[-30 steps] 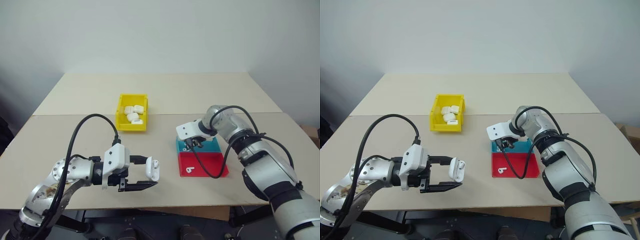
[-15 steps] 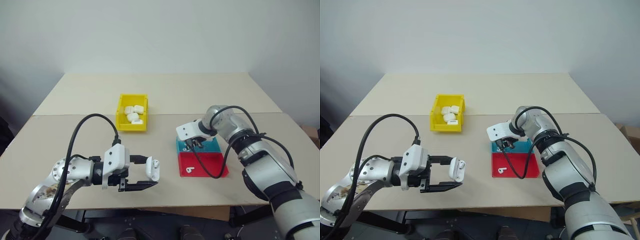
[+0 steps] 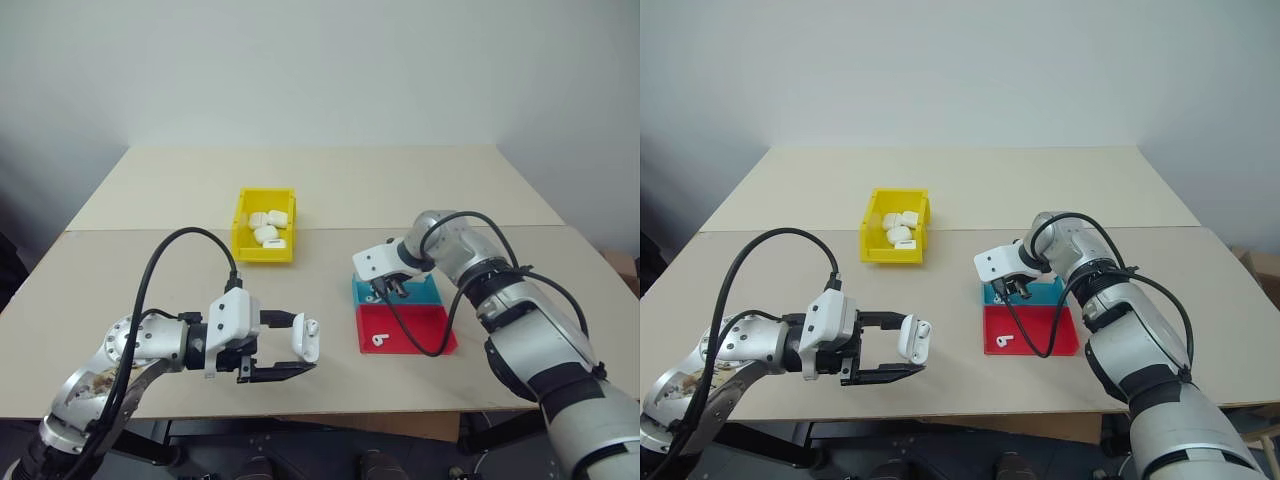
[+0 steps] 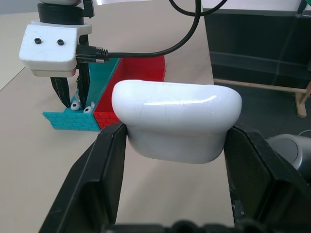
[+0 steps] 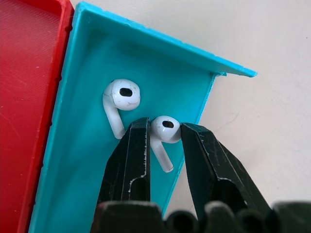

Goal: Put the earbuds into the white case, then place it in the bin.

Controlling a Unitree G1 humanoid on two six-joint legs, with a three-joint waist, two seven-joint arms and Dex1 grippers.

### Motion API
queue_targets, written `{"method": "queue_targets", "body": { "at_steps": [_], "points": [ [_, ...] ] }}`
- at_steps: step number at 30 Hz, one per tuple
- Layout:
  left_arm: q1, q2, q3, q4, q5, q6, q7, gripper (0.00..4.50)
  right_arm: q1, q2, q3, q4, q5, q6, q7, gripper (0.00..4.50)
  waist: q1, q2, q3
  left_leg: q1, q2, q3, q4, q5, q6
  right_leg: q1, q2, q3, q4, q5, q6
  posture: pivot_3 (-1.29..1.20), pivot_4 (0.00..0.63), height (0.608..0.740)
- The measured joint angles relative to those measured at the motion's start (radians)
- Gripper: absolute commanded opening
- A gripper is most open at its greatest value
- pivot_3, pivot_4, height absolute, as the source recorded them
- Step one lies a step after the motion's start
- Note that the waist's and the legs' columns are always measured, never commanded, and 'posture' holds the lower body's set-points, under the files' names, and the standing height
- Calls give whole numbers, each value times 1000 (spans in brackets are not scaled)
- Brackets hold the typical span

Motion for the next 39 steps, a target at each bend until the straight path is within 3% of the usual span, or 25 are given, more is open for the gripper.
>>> {"method": "queue_targets", "body": {
  "at_steps": [9,13,17,20,25,27,30,32,39],
  "points": [
    [-27,-17,5,15,-18,-1,-7,2753,85,-117,-177,-272,132,185,50,1172,4,0,0,-1,0,0,0,0,0,0,0,0,0,0,0,0,150,740],
    [-114,-35,5,55,-40,-3,-24,2753,179,-151,-361,-519,305,447,44,1172,9,0,0,-1,0,0,0,0,0,0,0,0,0,0,0,0,150,740],
    [-251,-77,-2,139,-53,-4,-44,2753,255,-158,-633,-860,560,801,-37,1172,23,0,0,-2,0,0,0,0,0,0,0,-1,0,0,0,0,150,740],
    [-338,-122,-15,202,-55,-2,-50,2753,312,-116,-825,-1084,743,1003,-148,1172,29,0,0,-2,0,-1,0,0,0,1,0,-1,-1,-1,1,0,150,740],
    [-474,-227,-43,284,-70,16,-41,2753,366,113,-1151,-1361,1147,1253,-451,1172,28,0,0,-2,0,-2,2,0,0,1,0,-1,0,0,1,0,150,740],
    [-501,-249,-45,302,-79,28,-37,2753,396,180,-1212,-1423,1289,1284,-569,1172,26,0,0,-1,0,-2,1,0,0,1,0,-1,0,0,1,0,150,740],
    [-536,-277,-54,328,-87,46,-35,2753,508,306,-1228,-1507,1514,1279,-758,1172,22,0,0,-2,0,-2,1,0,0,1,1,-1,0,0,1,0,150,740],
    [-547,-287,-63,332,-89,50,-34,2753,576,333,-1192,-1554,1603,1256,-829,1172,22,0,0,-2,0,-3,1,0,0,1,0,-1,0,0,1,0,150,740],
    [-569,-303,-65,337,-110,80,-25,2753,713,281,-1023,-1659,1718,1127,-902,1172,19,0,0,-1,0,-3,1,0,0,1,0,-1,0,-2,4,0,150,740]
  ]
}}
